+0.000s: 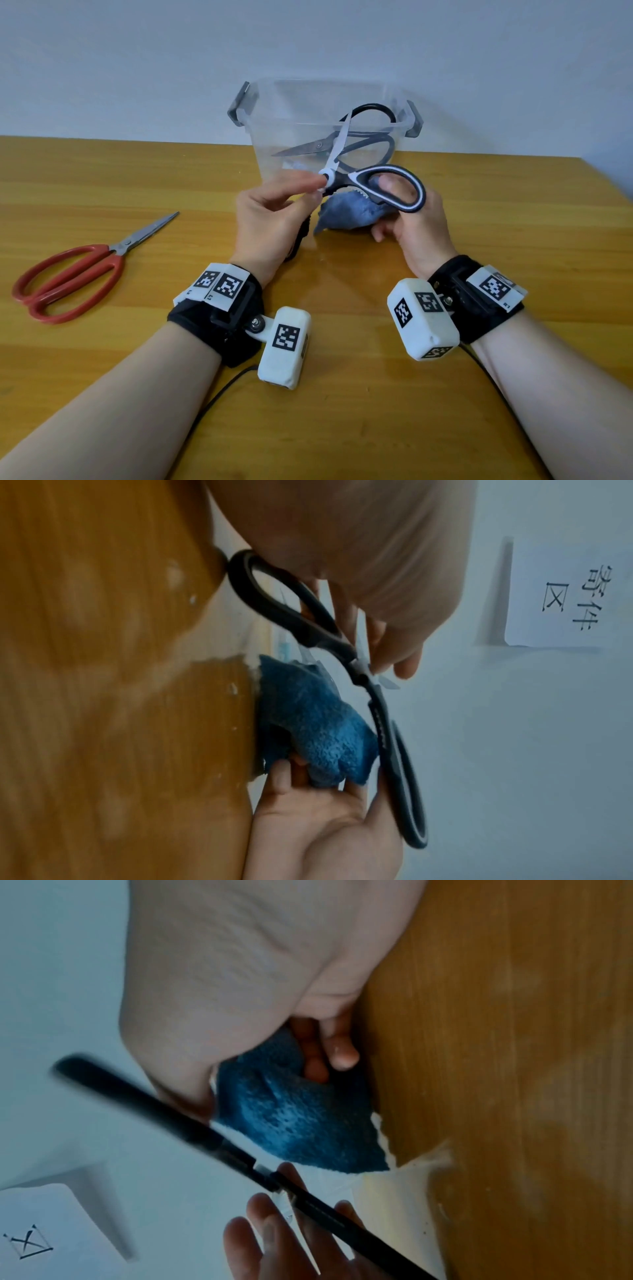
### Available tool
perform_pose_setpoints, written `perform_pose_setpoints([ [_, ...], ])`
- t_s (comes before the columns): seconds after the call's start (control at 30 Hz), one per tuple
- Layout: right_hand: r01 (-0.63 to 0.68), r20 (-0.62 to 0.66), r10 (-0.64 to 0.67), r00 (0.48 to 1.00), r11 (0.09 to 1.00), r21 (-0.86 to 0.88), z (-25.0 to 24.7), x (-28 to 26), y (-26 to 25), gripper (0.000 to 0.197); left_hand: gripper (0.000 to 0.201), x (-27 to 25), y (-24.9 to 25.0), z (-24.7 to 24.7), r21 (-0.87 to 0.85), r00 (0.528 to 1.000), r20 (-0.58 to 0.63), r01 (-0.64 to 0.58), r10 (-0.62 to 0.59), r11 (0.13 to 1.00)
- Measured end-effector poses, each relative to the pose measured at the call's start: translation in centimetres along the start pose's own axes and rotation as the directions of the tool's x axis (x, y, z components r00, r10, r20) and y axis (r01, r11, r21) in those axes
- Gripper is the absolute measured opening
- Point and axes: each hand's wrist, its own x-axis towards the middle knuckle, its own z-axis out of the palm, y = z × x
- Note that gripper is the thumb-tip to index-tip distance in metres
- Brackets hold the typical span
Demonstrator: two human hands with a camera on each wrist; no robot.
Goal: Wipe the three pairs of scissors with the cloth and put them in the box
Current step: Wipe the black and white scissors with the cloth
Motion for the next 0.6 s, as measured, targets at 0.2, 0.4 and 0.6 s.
perform_pose_setpoints([
  [0.2,-0.110,0.155,0.097,0.983,0.991,0.080,-0.3,0.1,-0.1,0.058,0.024,0.0,-0.4,-0.1,0.045,0.999,0.050,-0.002,0.000,0.999],
  [0.4,-0.179,0.151,0.165,0.975,0.980,0.083,-0.2,-0.1,-0.4,0.091,0.045,0.1,-0.6,-0.2,0.049,0.997,0.071,0.004,-0.008,0.999],
  [0.6,-0.216,0.094,0.210,0.973,0.975,0.048,-0.2,-0.5,-1.3,0.093,0.049,0.1,-0.5,-0.4,0.040,0.998,0.059,0.015,-0.018,0.999],
])
